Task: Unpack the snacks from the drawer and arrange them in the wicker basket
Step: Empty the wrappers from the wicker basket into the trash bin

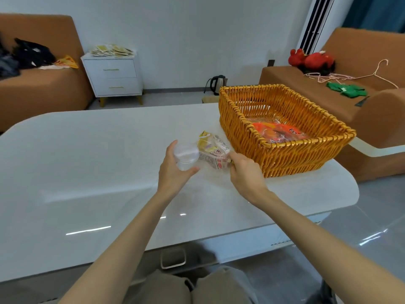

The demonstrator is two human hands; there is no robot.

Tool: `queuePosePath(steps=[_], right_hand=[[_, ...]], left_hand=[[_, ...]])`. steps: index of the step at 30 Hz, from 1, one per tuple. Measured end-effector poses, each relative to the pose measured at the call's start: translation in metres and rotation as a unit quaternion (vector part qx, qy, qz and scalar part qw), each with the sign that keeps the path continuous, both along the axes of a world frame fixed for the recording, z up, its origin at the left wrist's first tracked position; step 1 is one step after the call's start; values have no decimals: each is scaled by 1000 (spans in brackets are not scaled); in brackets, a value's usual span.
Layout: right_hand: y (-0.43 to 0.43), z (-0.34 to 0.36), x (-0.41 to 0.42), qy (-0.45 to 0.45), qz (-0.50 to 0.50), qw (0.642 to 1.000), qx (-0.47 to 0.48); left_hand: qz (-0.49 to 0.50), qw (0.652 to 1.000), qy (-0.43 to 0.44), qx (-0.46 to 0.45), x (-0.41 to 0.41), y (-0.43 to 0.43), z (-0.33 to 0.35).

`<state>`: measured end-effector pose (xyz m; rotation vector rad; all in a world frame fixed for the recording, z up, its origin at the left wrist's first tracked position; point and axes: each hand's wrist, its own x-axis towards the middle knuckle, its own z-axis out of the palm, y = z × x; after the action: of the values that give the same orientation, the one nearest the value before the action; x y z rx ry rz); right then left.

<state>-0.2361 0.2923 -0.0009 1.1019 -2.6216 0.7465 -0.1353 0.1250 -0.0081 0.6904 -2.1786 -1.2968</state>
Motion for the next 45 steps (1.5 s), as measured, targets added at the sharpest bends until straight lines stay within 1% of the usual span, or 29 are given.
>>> queuePosePath(steps=[4,8,11,14,18,20,23,25,27,30,33,35,39,41,43,45], right_hand=[[33,22,21,49,-9,999,-22],[82,45,44,73,-27,993,-90],[128,50,61,91,-68,989,-96],[176,50,76,90,-117,985,-94],[243,49,91,88,-200,970,-107],[278,43,96,77,-240,963,-96],[324,28,98,57,-305,950,-25],[351,15,97,46,-328,943,8],[376,1,95,26,-351,934,62],[403,-25,89,-17,-363,916,168],[414,-55,83,-37,-343,905,248],[415,-79,79,-66,-321,901,284],[405,-136,76,-136,-297,888,324],[400,-171,69,-207,-295,879,312],[396,-186,72,-292,-284,870,280],[395,-205,70,-360,-243,854,286]], left_hand=[[-20,1000,-2,-12,26,18,25],[-63,998,10,-27,48,48,53],[-100,994,-7,-36,58,79,69],[-152,987,-15,-45,56,115,77],[-232,972,-20,-45,46,174,70],[-262,964,-30,-42,40,207,61],[-304,951,-37,-36,25,252,48],[-325,944,-53,-37,15,280,38],[-340,938,-67,-32,8,308,26],[-364,928,-81,-18,-2,342,3],[-376,922,-94,18,-13,367,-19],[-374,922,-93,41,-21,378,-32],[-359,926,-89,79,-31,388,-59],[-356,924,-104,88,-40,391,-80],[-355,925,-103,91,-38,392,-83],[-360,922,-104,97,-44,394,-89]])
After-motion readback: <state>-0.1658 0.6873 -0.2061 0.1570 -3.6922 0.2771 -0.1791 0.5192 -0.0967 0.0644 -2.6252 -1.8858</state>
